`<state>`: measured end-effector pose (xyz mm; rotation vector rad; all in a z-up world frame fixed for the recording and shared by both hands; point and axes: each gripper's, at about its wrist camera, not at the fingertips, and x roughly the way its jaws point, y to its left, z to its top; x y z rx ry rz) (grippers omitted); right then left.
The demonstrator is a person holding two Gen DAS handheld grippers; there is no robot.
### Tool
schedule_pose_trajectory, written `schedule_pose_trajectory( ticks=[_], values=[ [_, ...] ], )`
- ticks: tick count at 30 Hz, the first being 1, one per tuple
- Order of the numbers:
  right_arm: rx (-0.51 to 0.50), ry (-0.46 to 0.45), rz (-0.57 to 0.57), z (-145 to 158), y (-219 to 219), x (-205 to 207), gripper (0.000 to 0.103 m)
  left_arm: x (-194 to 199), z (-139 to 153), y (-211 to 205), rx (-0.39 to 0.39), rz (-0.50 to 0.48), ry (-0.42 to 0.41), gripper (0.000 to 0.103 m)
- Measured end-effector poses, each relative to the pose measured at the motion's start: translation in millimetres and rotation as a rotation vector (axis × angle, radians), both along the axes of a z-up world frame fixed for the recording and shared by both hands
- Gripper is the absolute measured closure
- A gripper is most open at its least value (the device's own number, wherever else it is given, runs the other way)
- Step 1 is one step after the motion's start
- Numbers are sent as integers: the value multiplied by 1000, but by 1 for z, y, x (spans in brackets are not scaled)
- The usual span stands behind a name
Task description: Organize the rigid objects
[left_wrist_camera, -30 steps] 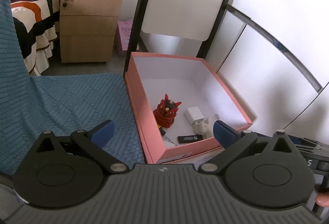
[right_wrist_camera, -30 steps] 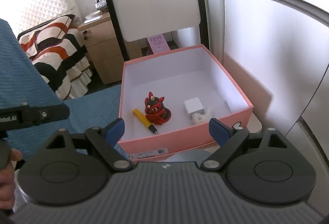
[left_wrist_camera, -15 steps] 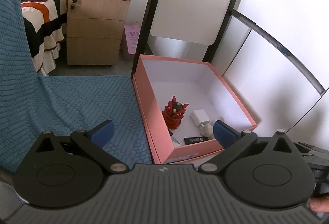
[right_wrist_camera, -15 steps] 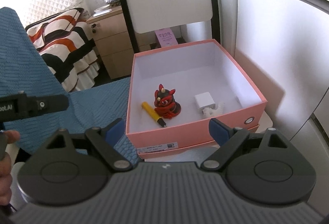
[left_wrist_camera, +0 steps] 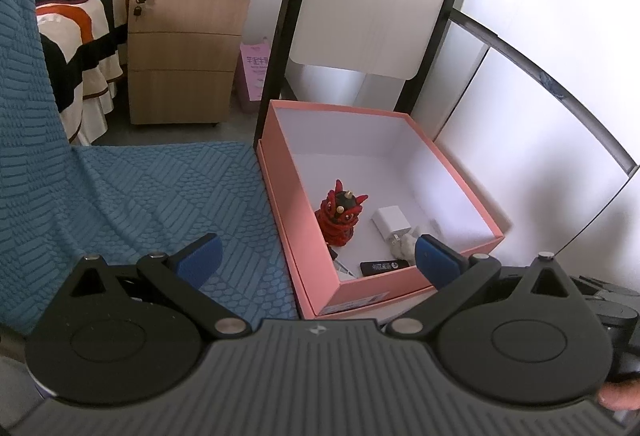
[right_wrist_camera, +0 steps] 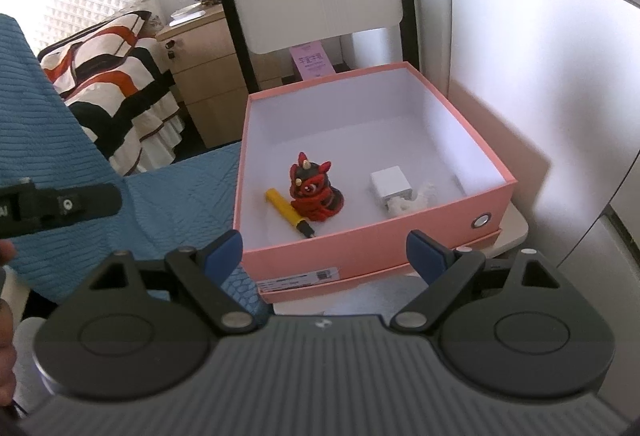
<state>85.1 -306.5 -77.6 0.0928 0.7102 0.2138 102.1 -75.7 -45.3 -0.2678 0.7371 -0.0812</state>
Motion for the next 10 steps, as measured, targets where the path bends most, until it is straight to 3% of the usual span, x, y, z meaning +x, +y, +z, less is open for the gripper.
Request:
schedule_pose_trajectory(
  ticks=[10],
  values=[
    [-1,6,-11,-4,-7,2,13,2,-3,-5,-2,-11,1,0]
  ],
)
